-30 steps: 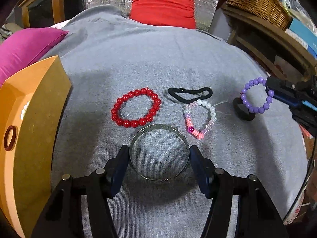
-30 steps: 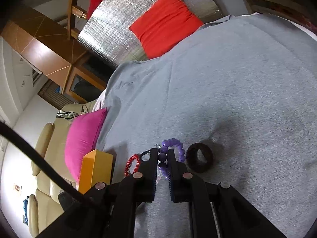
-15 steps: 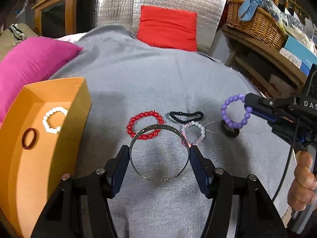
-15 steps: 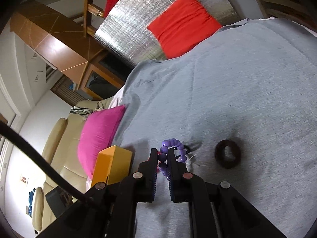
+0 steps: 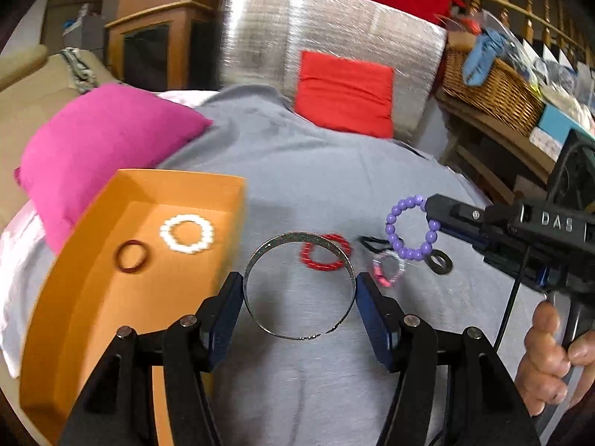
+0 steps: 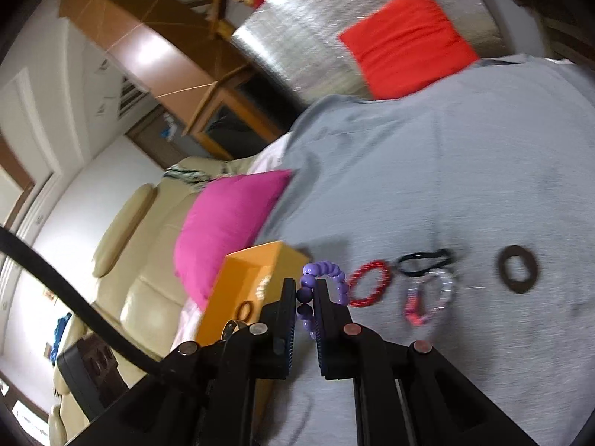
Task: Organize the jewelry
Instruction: 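Carry the purple bracelet and silver bangle into the orange box and release both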
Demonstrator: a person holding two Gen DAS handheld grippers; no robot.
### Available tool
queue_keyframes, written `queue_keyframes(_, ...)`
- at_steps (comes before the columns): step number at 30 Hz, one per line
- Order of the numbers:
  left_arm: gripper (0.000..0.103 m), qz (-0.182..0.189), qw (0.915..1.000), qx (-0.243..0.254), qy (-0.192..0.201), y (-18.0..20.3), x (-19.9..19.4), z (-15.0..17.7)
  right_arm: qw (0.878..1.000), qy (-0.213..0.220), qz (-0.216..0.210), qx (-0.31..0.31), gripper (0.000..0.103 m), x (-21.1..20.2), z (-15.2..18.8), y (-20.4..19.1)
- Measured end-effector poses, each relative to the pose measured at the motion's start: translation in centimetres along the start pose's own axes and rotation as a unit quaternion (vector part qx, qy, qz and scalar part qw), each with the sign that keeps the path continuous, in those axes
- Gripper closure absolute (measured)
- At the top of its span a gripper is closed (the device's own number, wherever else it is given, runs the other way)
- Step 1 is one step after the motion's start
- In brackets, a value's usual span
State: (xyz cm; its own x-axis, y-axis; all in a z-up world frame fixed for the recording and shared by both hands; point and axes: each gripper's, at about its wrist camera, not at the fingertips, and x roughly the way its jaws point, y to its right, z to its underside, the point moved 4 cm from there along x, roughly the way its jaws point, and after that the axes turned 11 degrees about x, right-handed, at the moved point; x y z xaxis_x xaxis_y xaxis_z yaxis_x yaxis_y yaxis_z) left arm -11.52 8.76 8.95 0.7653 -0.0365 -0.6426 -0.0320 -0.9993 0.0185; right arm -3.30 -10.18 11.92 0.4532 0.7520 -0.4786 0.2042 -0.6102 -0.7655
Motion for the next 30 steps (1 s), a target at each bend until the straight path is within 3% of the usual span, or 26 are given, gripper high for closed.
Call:
queue_keyframes(8,0.04,-0.06,0.9959,-0.068,-0.005,-8.4,-1.5,0.9,0.998,-0.046,-0.035,-0.03,0.092,4.6,3.1,-4.6)
queue_keyframes(16,0.04,-0.113,0.9846,-0.116,-0.066,-14.5,0.8,3.3,0.994,-0.087,-0.063,-0.037,0.092,10.1,5.2,-8.7)
queue_keyframes(24,0.04,-0.13,0.9764,-0.129,-0.115,-15.8,3.0,4.9,0.989,-0.129,-0.031,-0.065,0.092,15.4,8.0,-9.7)
queue_keyframes(30,0.04,-0.138,0.9711,-0.136,-0.139,-16.3,4.6,5.4,0.987,-0.14,-0.005,-0.075,0.092,16.9,8.6,-8.6)
